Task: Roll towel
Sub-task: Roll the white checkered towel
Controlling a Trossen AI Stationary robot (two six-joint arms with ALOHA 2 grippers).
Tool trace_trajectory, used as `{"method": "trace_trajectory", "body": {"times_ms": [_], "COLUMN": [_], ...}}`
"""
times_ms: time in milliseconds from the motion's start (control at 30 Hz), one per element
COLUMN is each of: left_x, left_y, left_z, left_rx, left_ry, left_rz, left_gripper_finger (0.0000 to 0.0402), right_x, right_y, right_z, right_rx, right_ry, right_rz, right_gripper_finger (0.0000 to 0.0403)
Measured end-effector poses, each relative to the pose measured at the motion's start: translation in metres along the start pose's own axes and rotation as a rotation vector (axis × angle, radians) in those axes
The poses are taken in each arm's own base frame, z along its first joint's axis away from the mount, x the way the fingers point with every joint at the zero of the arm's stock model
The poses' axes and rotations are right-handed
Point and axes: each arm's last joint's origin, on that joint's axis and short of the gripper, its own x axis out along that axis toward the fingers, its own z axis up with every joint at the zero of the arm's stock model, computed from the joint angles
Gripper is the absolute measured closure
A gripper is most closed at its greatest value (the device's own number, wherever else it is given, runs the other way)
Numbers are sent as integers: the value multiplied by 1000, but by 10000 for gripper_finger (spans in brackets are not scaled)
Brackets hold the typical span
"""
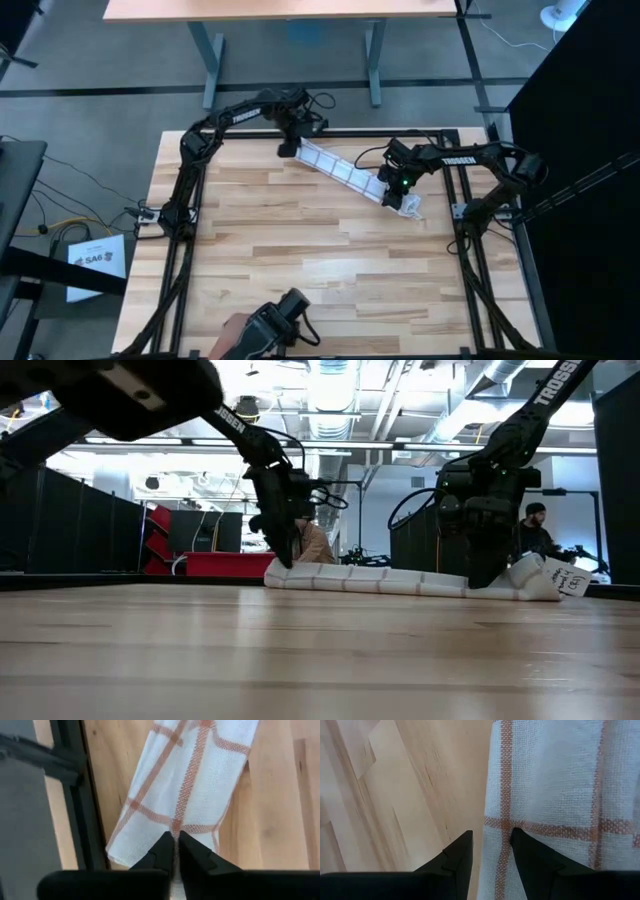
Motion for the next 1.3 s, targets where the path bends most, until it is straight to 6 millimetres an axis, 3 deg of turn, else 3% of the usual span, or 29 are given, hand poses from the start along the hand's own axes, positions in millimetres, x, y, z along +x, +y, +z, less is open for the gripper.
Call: {"method": "trace_trajectory", "body": {"times_ms": [200, 367, 500, 700, 967, 1300], "left_x": [-2, -5, -5, 6, 22, 18], "left_y": [4, -6, -5, -15, -10, -7], "left_z": [-9, -17, -16, -20, -24, -16], "left_rx": [-31, -72, -84, -155, -236, -256], "left_ry": [-9, -95, -101, -2, 89, 84], "left_rz": [-25, -230, -226, -315, -187, -131], "left_gripper_finger": [400, 401, 401, 401, 400, 314], "right_x": [2, 4, 5, 5, 8, 9], "right_y": [4, 9, 10, 10, 15, 18], "right_z": [1, 0, 0, 1, 2, 2], "right_rx": [-20, -33, -40, -25, -45, -61], "right_ry": [5, 17, 19, 17, 10, 16], "right_rz": [16, 28, 30, 31, 36, 42], "right_gripper_finger": [275, 275, 275, 275, 275, 275]}}
